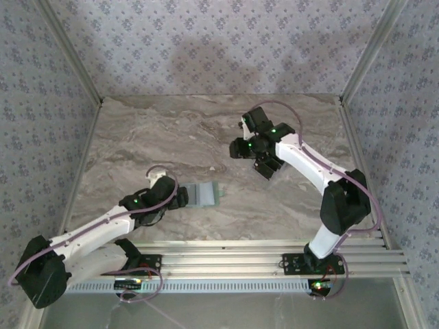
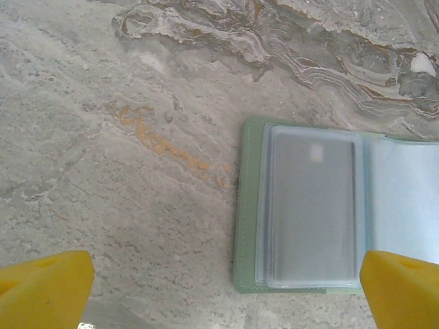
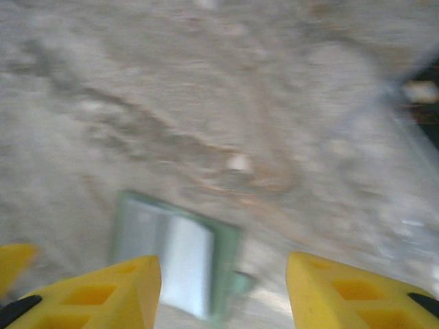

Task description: Put the credit cards into the card holder

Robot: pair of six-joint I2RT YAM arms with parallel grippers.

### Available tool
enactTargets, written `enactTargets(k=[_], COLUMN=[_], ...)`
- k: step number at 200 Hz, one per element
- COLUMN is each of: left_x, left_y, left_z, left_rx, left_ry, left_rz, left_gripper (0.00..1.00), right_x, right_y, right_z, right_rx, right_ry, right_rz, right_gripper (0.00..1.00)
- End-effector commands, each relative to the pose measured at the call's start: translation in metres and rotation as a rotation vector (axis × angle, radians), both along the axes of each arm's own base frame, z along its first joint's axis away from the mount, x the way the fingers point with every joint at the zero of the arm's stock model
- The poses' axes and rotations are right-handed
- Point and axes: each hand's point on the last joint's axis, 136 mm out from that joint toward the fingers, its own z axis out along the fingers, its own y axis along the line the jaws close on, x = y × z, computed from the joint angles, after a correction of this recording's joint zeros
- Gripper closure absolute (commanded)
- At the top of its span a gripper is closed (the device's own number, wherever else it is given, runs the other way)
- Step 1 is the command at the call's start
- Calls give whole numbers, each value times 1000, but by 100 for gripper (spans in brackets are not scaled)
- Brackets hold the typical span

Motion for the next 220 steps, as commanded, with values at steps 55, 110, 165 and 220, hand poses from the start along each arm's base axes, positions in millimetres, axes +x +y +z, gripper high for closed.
enactTargets(k=[55,110,165,220], left_x=[7,9,9,8], left_y=[-11,-16,-18,-18], left_z=[3,2,0,-2], left_rx=[-21,-29,-29,-30], left_ry=[25,36,42,47], left_rz=[-15,-24,-32,-31], left_gripper=[0,0,0,0], right_x=[-17,-13,-9,-11], right_y=[-85,-86,-88,-81], right_z=[-37,-55,-70,-82], right_rx=[-564,-648,-696,-671], right_ry=[32,49,66,95], right_rz=[55,92,107,131], right_gripper=[56,57,57,60])
